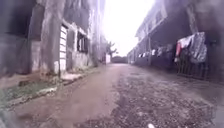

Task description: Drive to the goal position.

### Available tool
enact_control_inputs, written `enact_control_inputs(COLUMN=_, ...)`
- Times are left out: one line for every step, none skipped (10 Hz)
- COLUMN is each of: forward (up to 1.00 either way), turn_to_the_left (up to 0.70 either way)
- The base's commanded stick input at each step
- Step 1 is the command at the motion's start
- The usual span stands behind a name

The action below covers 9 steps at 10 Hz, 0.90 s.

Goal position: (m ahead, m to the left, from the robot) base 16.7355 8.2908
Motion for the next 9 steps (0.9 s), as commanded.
enact_control_inputs(forward=0.7, turn_to_the_left=0.0)
enact_control_inputs(forward=0.7, turn_to_the_left=0.0)
enact_control_inputs(forward=0.7, turn_to_the_left=0.0)
enact_control_inputs(forward=0.7, turn_to_the_left=0.0)
enact_control_inputs(forward=0.7, turn_to_the_left=0.0)
enact_control_inputs(forward=0.7, turn_to_the_left=0.01)
enact_control_inputs(forward=0.7, turn_to_the_left=0.21)
enact_control_inputs(forward=0.7, turn_to_the_left=0.27)
enact_control_inputs(forward=0.7, turn_to_the_left=0.02)
